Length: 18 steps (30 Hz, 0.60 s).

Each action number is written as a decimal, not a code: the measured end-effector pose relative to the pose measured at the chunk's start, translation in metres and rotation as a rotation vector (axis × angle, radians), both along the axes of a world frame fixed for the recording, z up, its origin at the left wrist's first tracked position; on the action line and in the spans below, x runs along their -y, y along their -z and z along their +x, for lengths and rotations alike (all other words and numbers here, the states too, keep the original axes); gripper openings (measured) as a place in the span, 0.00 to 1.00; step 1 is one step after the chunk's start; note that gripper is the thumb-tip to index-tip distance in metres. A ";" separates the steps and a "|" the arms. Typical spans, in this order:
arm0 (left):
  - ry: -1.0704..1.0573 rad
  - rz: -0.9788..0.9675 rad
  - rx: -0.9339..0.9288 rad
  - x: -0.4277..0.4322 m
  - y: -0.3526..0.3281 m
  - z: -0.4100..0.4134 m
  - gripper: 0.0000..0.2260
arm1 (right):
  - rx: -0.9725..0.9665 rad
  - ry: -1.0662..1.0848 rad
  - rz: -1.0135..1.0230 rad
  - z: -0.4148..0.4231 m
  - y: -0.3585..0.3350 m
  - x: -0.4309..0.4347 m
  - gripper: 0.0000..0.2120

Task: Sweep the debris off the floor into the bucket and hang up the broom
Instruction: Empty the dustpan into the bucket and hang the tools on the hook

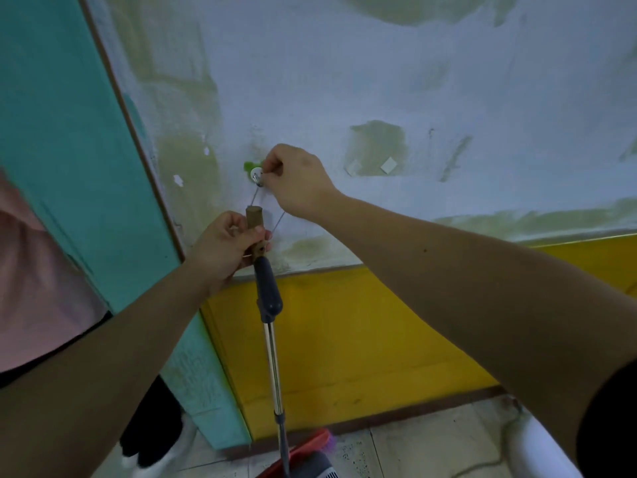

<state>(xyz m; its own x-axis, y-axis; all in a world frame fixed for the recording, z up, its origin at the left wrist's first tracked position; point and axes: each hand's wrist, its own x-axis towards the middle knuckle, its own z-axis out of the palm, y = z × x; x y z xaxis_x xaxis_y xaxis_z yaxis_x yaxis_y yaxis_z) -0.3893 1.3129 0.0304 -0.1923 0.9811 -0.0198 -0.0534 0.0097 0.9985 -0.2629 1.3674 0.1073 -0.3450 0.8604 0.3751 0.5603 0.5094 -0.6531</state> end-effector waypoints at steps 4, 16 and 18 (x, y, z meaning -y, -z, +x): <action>0.014 -0.017 0.009 -0.002 0.010 0.001 0.08 | 0.029 -0.011 0.015 0.003 0.006 0.001 0.06; 0.064 -0.061 -0.016 -0.006 0.028 0.012 0.05 | 0.110 -0.059 -0.059 0.004 0.013 0.007 0.05; 0.089 -0.067 -0.051 -0.006 0.029 0.011 0.04 | 0.095 -0.064 -0.093 0.003 0.012 0.008 0.05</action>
